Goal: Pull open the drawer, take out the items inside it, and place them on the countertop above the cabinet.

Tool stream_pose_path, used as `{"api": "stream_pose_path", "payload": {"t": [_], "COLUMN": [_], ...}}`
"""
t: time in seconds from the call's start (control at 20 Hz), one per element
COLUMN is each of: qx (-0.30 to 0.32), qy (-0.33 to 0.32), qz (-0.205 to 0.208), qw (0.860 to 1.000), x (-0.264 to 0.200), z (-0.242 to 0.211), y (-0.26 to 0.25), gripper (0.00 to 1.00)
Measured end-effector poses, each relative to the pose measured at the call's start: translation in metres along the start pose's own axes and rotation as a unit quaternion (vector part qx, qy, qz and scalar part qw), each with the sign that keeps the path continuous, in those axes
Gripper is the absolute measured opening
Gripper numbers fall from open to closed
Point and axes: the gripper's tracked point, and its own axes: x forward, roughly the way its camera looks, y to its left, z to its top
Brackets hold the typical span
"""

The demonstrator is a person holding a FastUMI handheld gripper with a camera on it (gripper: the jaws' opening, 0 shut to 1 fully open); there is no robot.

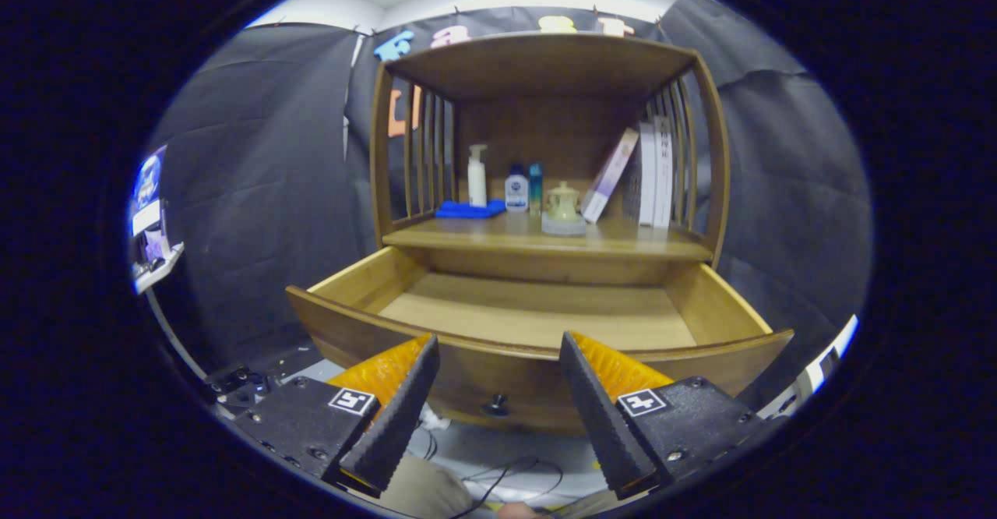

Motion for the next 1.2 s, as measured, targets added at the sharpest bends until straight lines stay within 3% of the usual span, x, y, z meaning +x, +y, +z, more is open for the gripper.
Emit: {"api": "stream_pose_path", "payload": {"t": [0.1,0.3,0.65,0.9,1.2], "qx": [-0.013,0.013,0.052,0.022,0.070], "qy": [-0.003,0.026,0.054,0.055,0.055], "qz": [-0.018,-0.010,-0.055,-0.092,-0.102], "qw": [1.000,1.000,0.996,0.994,0.991], "x": [-0.005,0.002,0.021,0.024,0.035], "z": [-0.013,-0.046,-0.075,-0.078,-0.070], "y": [0.000,0.014,0.003,0.002,0.000], "gripper": [1.00,1.00,0.99,0.99,0.99]}}
